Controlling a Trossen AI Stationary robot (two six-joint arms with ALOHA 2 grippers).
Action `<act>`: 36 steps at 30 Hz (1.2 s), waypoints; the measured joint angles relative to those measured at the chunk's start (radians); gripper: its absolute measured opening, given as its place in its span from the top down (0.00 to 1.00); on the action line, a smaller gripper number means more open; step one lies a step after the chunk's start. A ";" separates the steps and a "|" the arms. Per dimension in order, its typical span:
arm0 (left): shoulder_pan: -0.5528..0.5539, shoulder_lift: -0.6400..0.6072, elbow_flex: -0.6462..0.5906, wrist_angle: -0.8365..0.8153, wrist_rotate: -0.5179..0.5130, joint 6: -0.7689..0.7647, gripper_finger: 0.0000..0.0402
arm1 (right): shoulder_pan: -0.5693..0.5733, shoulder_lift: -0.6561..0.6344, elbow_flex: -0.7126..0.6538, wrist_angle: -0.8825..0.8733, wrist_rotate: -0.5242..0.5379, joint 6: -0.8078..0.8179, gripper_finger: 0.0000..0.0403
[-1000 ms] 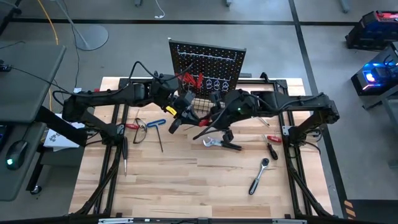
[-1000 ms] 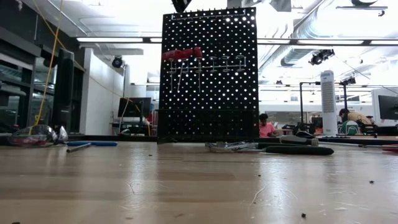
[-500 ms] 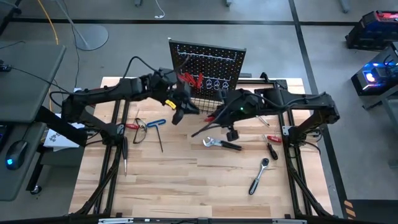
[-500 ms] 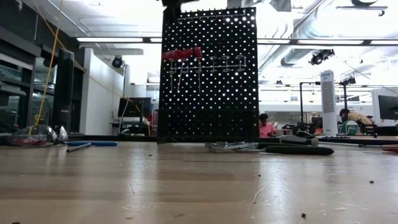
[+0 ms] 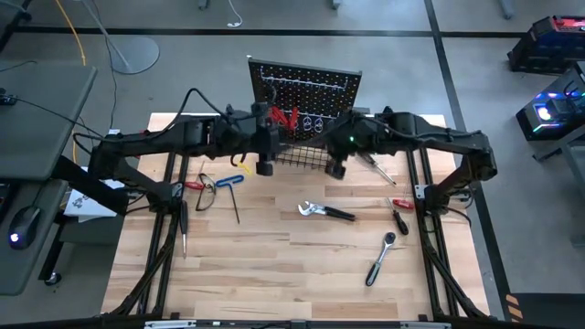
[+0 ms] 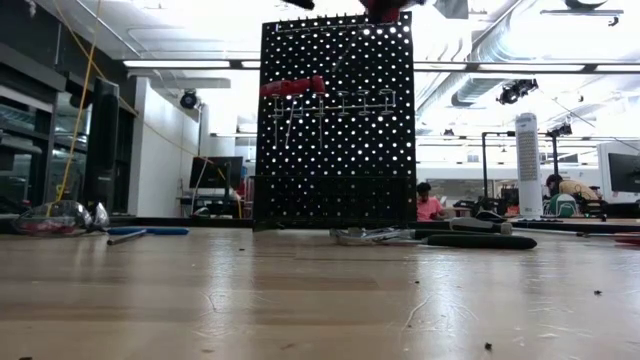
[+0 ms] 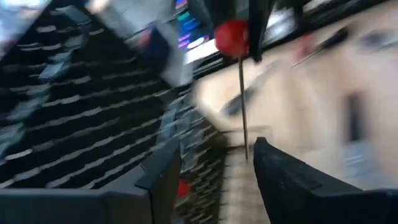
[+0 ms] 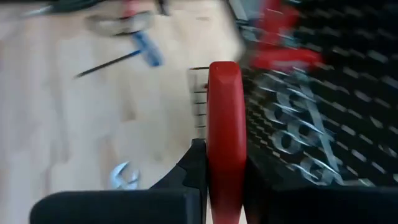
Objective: Hang tools onto peg board
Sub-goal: Hang the top red allen wrench on the pegboard
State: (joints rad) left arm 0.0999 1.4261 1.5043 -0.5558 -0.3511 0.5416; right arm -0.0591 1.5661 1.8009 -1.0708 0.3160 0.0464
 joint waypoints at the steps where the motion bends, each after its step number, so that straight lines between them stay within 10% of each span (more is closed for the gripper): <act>1: -0.008 0.000 0.000 -0.005 -0.066 0.009 0.53 | -0.016 0.000 0.000 0.000 0.015 0.036 0.89; 5: -0.032 -0.005 0.000 -0.068 -0.229 -0.042 0.53 | -0.068 0.001 0.017 -0.009 0.021 0.169 0.89; 21: -0.033 -0.063 -0.001 -0.268 -0.148 -0.390 0.53 | -0.144 0.338 0.553 -0.391 0.063 0.110 0.89; 36: -0.044 -0.075 -0.001 -0.365 -0.120 -0.512 0.53 | -0.140 0.331 0.543 -0.406 -0.003 0.068 0.89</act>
State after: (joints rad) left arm 0.0559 1.3510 1.5036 -0.9207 -0.4711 0.0296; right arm -0.1996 1.8974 2.3437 -1.4767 0.3128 0.1140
